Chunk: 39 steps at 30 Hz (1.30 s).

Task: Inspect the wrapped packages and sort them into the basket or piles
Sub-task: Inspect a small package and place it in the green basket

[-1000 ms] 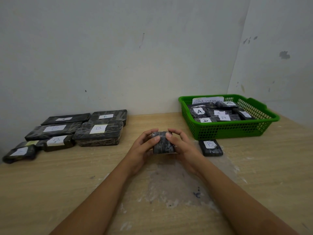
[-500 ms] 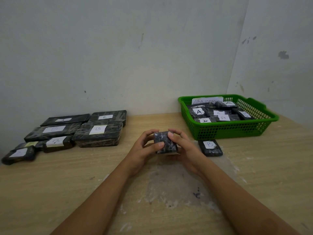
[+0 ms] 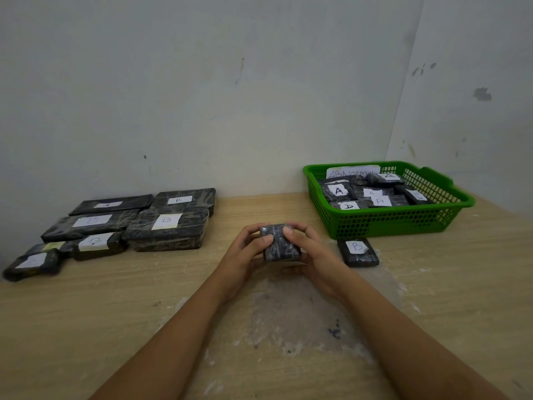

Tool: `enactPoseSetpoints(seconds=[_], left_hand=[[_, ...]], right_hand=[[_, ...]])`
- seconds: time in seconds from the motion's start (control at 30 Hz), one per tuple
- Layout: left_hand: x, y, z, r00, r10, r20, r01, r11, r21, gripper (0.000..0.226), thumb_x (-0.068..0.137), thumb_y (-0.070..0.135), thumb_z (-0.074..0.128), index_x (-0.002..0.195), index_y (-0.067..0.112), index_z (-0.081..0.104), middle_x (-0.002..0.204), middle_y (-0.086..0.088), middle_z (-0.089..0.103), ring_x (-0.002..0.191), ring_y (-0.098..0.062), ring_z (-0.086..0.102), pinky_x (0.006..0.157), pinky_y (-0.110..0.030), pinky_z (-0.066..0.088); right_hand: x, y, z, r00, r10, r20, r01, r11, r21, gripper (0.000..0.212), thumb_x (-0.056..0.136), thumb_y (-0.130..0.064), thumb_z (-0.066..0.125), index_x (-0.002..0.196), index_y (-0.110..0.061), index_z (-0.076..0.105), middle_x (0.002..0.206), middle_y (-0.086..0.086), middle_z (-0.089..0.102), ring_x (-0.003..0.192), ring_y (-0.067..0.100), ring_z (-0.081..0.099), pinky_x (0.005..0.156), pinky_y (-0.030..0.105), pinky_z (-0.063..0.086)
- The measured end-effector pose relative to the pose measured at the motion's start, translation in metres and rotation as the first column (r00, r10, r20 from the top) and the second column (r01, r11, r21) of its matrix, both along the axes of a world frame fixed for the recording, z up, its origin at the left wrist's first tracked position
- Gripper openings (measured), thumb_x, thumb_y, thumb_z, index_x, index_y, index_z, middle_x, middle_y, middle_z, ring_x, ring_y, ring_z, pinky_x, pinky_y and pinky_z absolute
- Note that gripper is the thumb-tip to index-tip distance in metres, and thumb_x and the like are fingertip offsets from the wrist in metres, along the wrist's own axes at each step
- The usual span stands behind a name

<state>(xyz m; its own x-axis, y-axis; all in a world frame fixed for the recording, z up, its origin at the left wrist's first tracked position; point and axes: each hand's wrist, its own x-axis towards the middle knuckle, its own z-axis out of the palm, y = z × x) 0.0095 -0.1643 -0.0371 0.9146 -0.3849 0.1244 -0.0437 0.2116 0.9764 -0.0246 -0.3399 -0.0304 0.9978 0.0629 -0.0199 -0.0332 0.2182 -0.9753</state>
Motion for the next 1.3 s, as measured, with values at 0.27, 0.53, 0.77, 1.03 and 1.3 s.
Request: enactPoseSetpoints(seconds=[0.27, 0.53, 0.77, 1.03, 1.3], left_hand=[[0.003, 0.003, -0.003, 0.999, -0.022, 0.047, 0.021, 1.0, 0.019, 0.058, 0.083, 0.036, 0.076, 0.134, 0.014, 0.06, 0.127, -0.011, 0.067, 0.115, -0.022, 0.07, 0.086, -0.031, 0.057], [0.006, 0.007, -0.006, 0.996, -0.068, 0.06, 0.067, 0.997, 0.024, 0.074, 0.07, 0.032, 0.089, 0.138, 0.022, 0.06, 0.134, -0.008, 0.066, 0.124, -0.029, 0.065, 0.11, -0.057, 0.047], [0.003, 0.007, -0.008, 0.988, -0.135, 0.078, 0.128, 0.988, 0.081, 0.091, 0.067, 0.032, 0.091, 0.148, 0.032, 0.049, 0.15, -0.003, 0.053, 0.131, -0.022, 0.06, 0.111, -0.045, 0.048], [0.004, 0.003, -0.003, 0.992, -0.084, -0.095, 0.088, 0.996, 0.03, 0.066, 0.08, 0.036, 0.075, 0.142, 0.03, 0.053, 0.124, -0.004, 0.073, 0.112, -0.025, 0.072, 0.084, -0.035, 0.058], [0.005, 0.007, -0.005, 0.992, -0.096, -0.079, 0.1, 0.994, 0.048, 0.06, 0.084, 0.028, 0.076, 0.139, 0.01, 0.057, 0.129, -0.013, 0.071, 0.118, -0.03, 0.068, 0.093, -0.037, 0.057]], right_hand=[[0.004, -0.004, -0.002, 0.994, -0.07, 0.079, 0.077, 0.993, -0.09, 0.077, 0.059, -0.052, 0.085, 0.128, -0.026, 0.061, 0.116, 0.014, 0.074, 0.1, 0.025, 0.074, 0.077, 0.037, 0.058], [0.002, -0.01, 0.001, 0.999, -0.013, 0.051, 0.017, 0.997, -0.075, 0.076, 0.066, -0.053, 0.083, 0.134, -0.03, 0.058, 0.122, 0.014, 0.071, 0.108, 0.032, 0.072, 0.078, 0.042, 0.057], [0.002, -0.011, 0.003, 1.0, 0.002, 0.008, -0.003, 0.998, 0.066, 0.059, 0.08, -0.048, 0.072, 0.134, -0.027, 0.061, 0.134, 0.013, 0.065, 0.119, 0.036, 0.066, 0.099, 0.058, 0.052], [0.005, -0.017, -0.005, 0.987, 0.062, 0.146, -0.057, 0.998, -0.04, 0.078, 0.07, -0.023, 0.087, 0.14, -0.032, 0.054, 0.145, 0.007, 0.053, 0.129, 0.024, 0.06, 0.102, 0.041, 0.055], [0.005, -0.02, -0.003, 0.973, 0.086, 0.215, -0.07, 0.994, -0.082, 0.085, 0.062, -0.026, 0.093, 0.138, -0.036, 0.057, 0.15, 0.003, 0.049, 0.133, 0.026, 0.057, 0.111, 0.049, 0.048]])
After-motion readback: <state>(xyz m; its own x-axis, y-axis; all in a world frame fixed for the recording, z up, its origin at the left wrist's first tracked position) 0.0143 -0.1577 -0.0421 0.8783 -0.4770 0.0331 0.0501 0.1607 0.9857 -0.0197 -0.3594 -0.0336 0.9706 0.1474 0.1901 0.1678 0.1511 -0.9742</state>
